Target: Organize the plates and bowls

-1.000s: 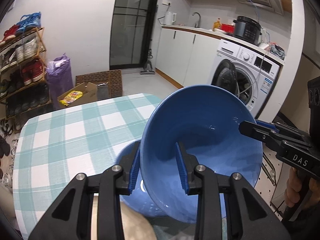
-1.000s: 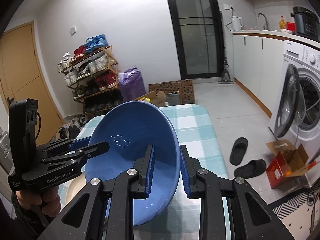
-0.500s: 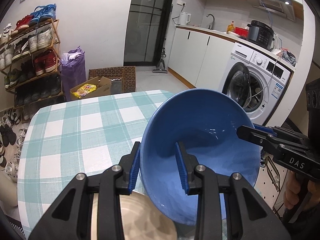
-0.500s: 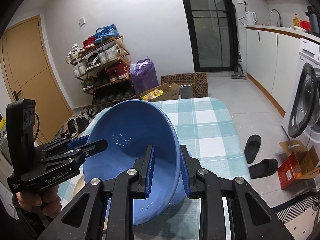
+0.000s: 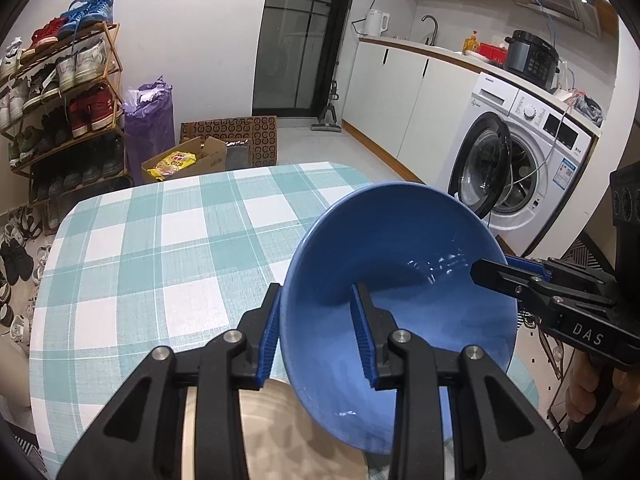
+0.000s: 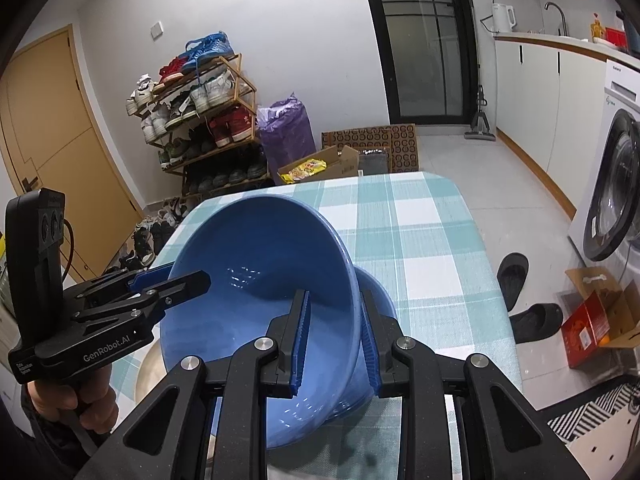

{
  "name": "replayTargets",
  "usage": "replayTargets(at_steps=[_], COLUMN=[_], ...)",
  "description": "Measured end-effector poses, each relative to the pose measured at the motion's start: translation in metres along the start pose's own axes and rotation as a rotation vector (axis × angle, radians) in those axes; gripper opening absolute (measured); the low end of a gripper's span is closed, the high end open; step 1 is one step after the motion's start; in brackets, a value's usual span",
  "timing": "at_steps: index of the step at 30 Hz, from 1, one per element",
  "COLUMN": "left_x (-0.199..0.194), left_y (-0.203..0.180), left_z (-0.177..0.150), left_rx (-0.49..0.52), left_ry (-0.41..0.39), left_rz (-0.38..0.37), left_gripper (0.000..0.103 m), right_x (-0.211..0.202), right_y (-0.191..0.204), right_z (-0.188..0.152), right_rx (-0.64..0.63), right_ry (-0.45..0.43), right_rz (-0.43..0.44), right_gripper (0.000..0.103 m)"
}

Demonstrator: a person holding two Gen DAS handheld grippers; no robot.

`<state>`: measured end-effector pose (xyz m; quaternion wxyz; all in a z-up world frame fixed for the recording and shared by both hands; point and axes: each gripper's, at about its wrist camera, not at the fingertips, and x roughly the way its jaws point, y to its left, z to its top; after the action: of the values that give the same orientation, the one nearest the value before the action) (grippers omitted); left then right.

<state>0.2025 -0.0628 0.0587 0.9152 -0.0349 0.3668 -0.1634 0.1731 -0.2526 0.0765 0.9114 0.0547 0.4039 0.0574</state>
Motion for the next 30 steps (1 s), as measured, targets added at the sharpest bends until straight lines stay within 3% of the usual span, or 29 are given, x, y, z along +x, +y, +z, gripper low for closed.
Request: replayTargets(at_steps=[30], left_x=[0.036], left_y=[-0.002], left_z=[-0.007], left_rx=[0.052], left_ry=[0.038], left_rz=[0.057], left_gripper=[0.033], right_x=[0.039], right_y=[-0.015], right_z=[-0.019], right_rx=[-0.013], right_ry=[0.033], right_rz=[-0.06], right_gripper=[0.025])
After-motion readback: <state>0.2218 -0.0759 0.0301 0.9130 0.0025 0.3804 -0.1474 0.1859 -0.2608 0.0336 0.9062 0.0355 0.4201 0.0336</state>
